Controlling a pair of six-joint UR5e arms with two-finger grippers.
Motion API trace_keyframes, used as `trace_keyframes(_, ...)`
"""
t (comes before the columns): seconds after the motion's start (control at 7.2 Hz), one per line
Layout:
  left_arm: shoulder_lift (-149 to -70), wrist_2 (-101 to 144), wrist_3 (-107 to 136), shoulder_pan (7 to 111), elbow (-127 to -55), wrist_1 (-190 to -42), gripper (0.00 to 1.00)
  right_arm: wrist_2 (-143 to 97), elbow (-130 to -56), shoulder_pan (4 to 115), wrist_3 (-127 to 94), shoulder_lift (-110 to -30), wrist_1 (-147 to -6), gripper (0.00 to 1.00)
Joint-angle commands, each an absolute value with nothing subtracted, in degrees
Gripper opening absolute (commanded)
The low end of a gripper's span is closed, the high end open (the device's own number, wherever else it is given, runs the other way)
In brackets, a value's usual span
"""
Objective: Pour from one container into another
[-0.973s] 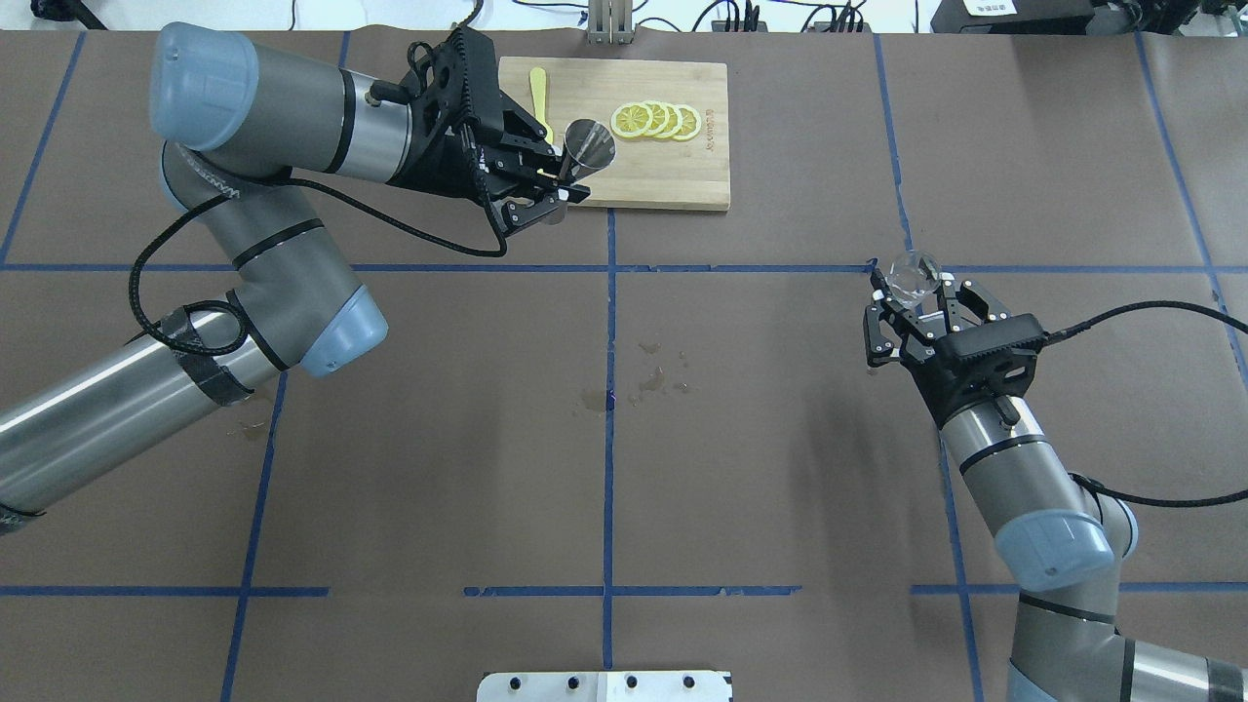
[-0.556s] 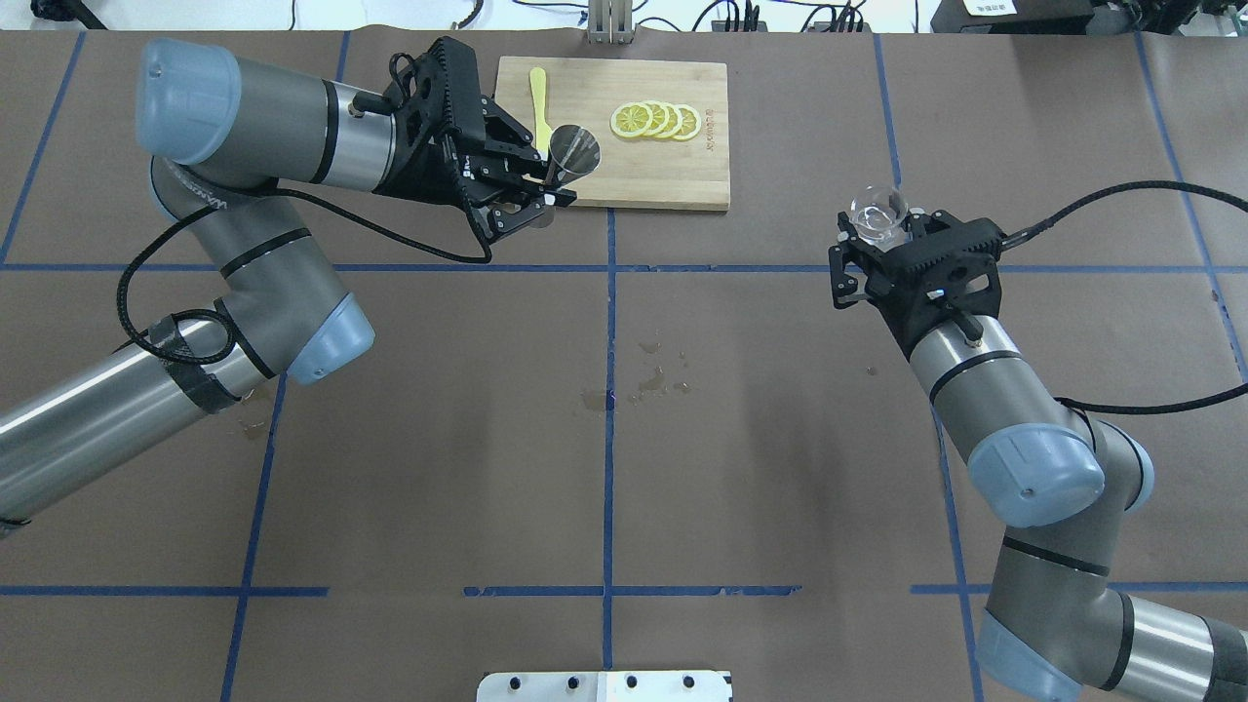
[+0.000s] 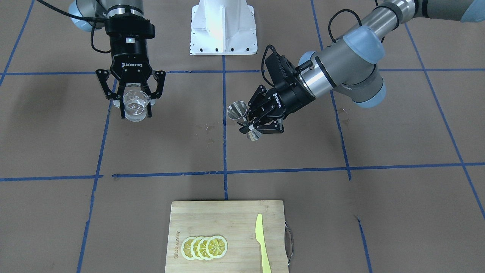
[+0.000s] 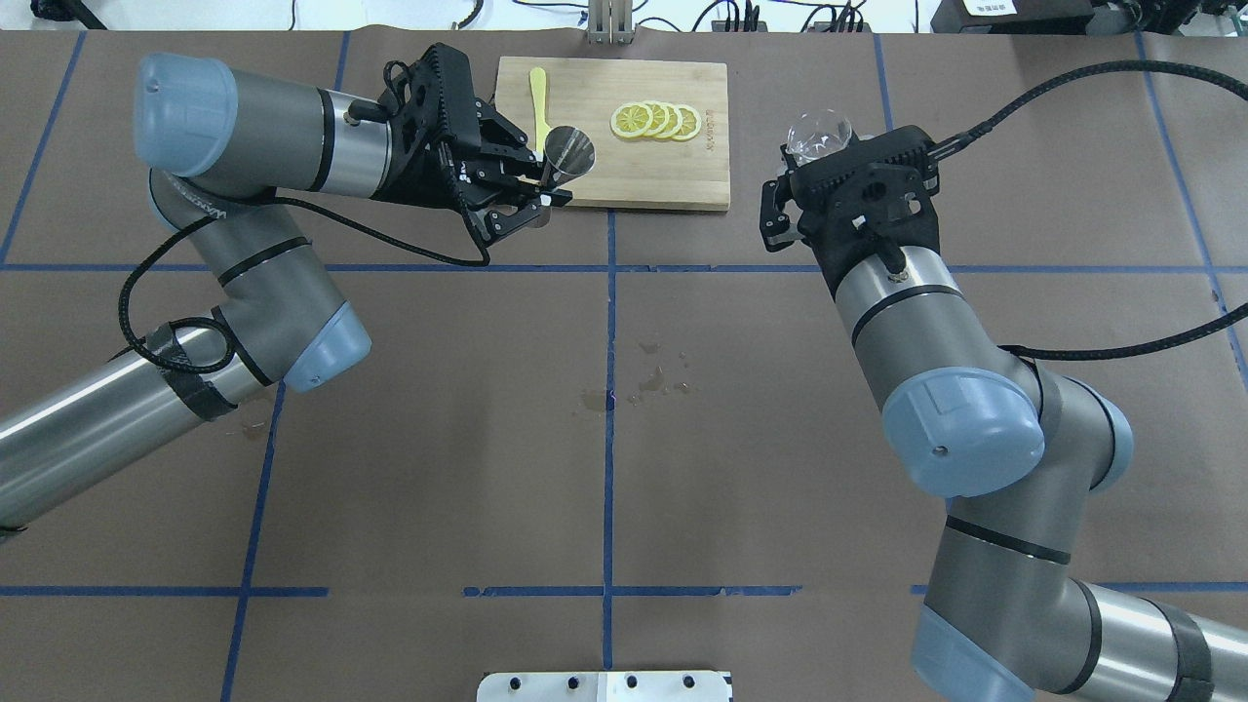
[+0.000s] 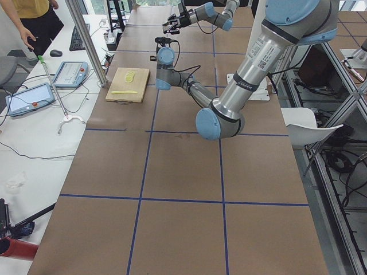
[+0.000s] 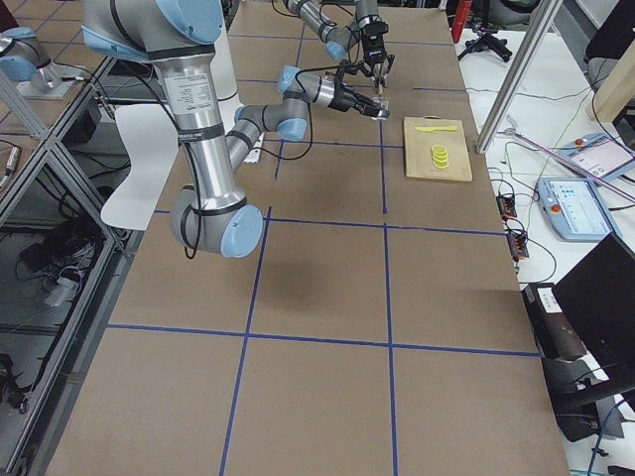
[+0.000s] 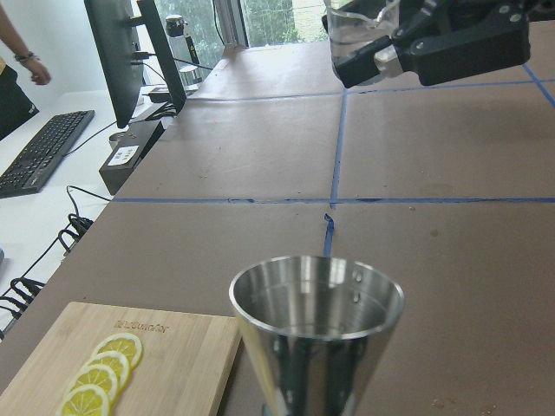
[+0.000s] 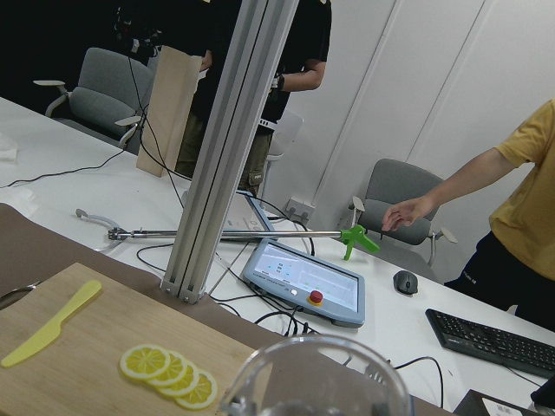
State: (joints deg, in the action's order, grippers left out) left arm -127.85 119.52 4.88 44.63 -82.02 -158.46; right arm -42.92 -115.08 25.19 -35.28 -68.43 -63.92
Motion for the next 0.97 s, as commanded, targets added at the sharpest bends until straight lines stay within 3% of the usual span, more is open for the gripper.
trace_keyframes(0.0,-127.9,119.2,6.1,44.0,-82.1,-158.6,0.00,-41.6,-115.0,24.9,-32.7,-63.7,-70.8,0.00)
trace_keyframes(0.42,-127.9,119.1,6.2,43.6,-82.2,-158.6,0.00,-41.1,-114.9,24.8,-32.5,-58.0,-82.9,0.00)
trace_keyframes(0.83,-127.9,117.4,6.8,42.2,-82.9,-158.6,0.00,-40.2,-109.8,24.6,-32.5,-53.1,-87.3,0.00)
